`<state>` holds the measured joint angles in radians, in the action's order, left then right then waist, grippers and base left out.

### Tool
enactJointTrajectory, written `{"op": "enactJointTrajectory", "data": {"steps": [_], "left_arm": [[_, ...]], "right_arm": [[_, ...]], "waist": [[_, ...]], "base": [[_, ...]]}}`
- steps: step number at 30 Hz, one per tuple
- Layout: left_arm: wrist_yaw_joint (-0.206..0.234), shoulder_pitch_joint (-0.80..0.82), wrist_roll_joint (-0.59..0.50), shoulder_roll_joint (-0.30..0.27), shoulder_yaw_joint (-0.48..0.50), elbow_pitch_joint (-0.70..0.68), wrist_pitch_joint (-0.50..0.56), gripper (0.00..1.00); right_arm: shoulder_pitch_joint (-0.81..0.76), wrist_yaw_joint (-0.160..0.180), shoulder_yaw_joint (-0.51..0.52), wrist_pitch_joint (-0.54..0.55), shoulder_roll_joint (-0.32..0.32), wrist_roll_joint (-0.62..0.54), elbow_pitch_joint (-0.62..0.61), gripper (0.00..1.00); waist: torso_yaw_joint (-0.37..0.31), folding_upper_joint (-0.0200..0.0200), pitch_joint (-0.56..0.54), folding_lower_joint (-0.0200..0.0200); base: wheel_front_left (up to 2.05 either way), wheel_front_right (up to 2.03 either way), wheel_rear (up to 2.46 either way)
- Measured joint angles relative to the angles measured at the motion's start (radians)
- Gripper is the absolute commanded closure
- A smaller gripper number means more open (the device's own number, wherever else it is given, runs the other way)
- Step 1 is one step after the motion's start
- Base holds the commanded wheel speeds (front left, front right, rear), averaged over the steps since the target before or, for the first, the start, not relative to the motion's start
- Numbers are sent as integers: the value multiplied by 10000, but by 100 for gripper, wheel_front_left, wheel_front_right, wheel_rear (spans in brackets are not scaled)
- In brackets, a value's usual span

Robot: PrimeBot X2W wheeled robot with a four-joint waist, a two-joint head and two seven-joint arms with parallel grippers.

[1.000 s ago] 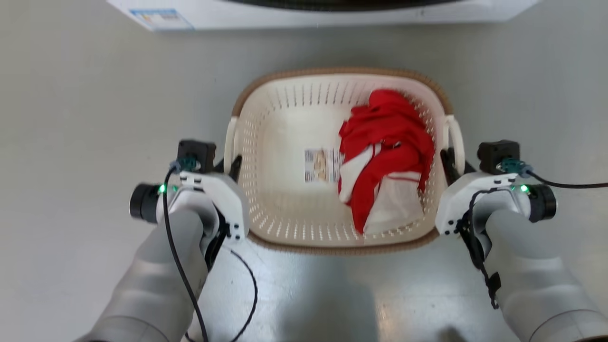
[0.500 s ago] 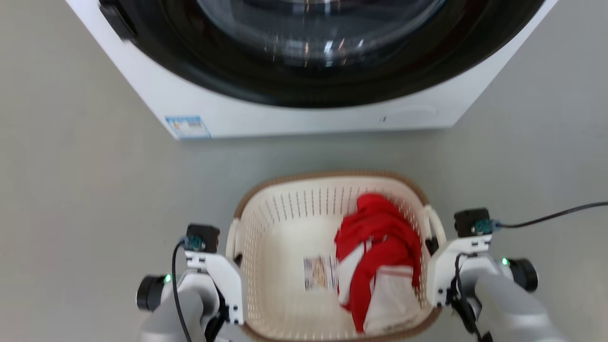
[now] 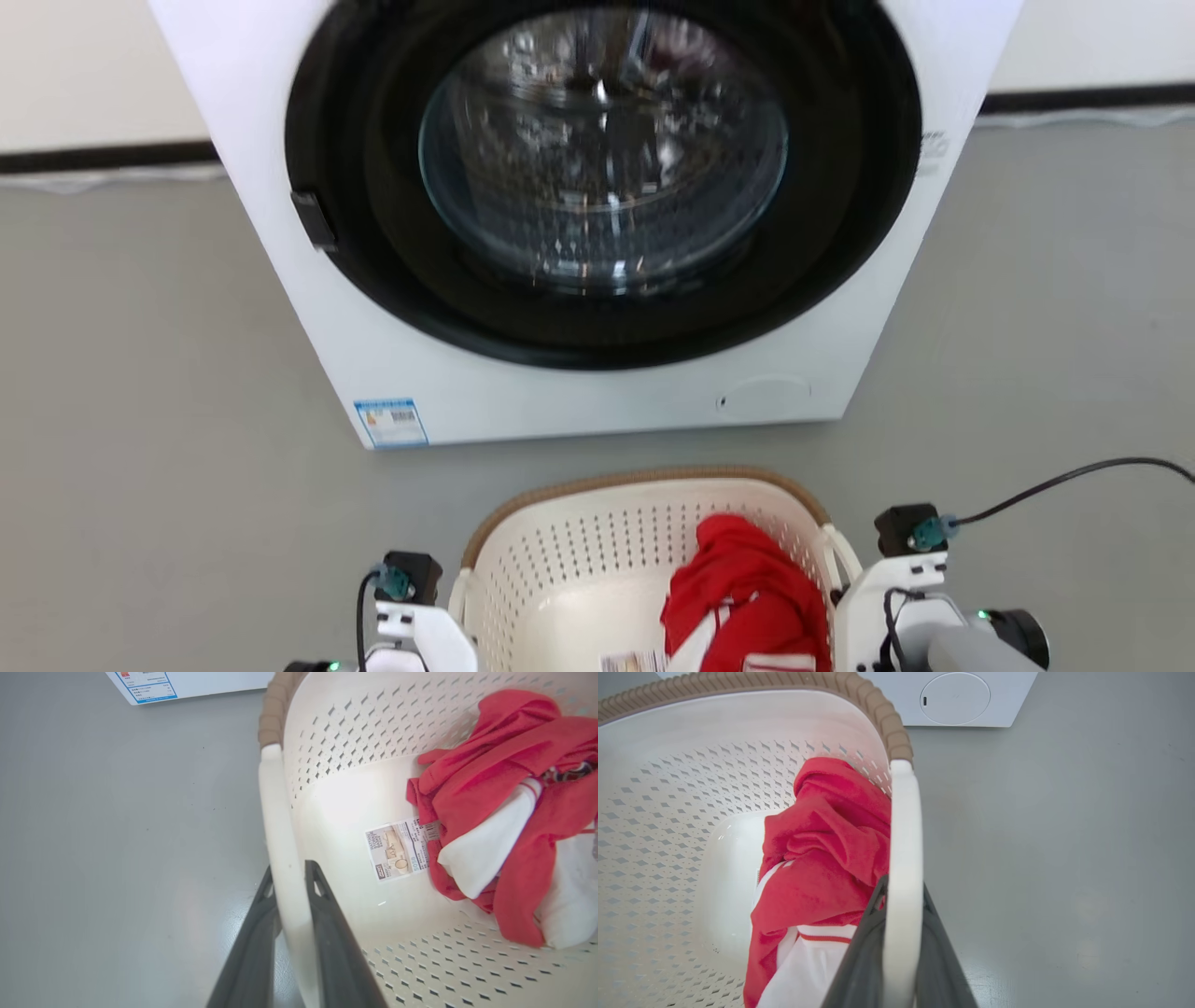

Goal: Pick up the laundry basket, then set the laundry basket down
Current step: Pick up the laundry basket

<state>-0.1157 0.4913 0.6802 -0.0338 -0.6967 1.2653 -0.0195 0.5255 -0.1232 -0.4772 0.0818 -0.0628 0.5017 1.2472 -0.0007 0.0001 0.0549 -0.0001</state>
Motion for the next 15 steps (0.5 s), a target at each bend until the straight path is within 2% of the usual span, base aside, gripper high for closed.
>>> {"op": "enactJointTrajectory", "data": {"steps": [6,15], "left_arm": [[0,-147,153,-10,-242,-29,198,100],[0,-217,456,-56,-571,-65,527,100]], "right_arm": [[-140,2,-393,169,-2,387,-58,100],[-146,12,-836,418,-15,840,-48,100]], "waist": [[-36,0,-708,1],[-46,0,-1121,0]], "base": [[0,0,0],[0,0,0]]}}
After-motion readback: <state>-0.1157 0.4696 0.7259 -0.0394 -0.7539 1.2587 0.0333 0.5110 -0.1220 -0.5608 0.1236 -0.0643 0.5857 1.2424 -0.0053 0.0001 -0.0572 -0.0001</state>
